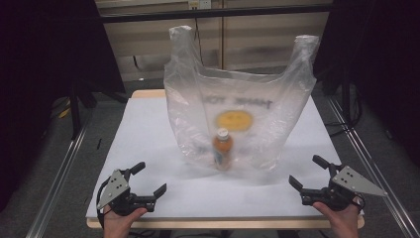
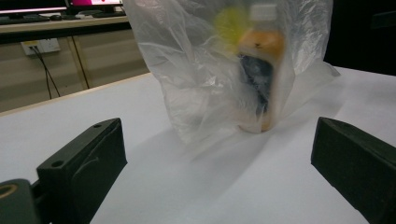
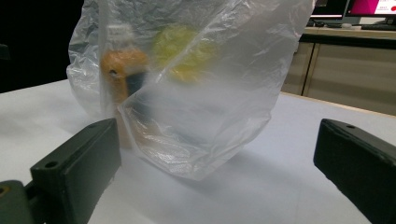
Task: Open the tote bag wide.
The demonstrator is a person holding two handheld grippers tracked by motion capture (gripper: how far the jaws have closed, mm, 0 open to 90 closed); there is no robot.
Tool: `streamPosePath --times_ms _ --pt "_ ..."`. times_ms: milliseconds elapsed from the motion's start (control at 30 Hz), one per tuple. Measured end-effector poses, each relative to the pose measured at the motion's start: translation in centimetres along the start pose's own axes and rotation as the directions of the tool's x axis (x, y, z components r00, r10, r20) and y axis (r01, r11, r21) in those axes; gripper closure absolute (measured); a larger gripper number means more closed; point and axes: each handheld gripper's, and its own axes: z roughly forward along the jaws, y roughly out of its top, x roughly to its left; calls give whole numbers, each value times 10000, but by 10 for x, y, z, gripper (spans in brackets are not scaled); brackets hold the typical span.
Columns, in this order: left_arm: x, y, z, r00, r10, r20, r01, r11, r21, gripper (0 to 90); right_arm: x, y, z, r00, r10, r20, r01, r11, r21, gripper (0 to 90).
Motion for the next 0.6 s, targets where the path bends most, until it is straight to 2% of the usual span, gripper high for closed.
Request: streamPosePath --times_ms 167,200,300,367,433,500,533,600 --pt "2 -1 1 9999 -80 -96 81 9999 89 35 -1 -1 1 9999 33 -158 -31 10000 88 38" --pt "3 -1 0 9999 -82 -82 85 9996 275 36 -1 -1 1 9999 45 -146 -44 9999 102 38" --pt "3 -2 1 9997 -203 -134 207 9992 343 38 -1 -1 1 9998 71 -168 -68 9998 161 49" --pt "4 -3 3 9993 -368 62 364 9981 503 42 -2 -2 2 9993 235 -306 -226 9993 304 89" --pt "3 -3 3 9996 -300 11 298 9976 620 55 -2 -2 2 9995 181 -268 -173 9994 301 92" --pt "2 -2 6 9994 -344 7 342 9966 746 61 -2 -2 4 9990 235 -393 -218 9988 442 128" --pt "1 -1 7 9984 -554 106 545 9957 743 65 -2 -2 5 9988 265 -407 -243 9983 522 139" --pt "1 1 8 9989 -425 185 407 9953 884 76 -2 -2 7 9981 217 -576 -180 9978 631 202"
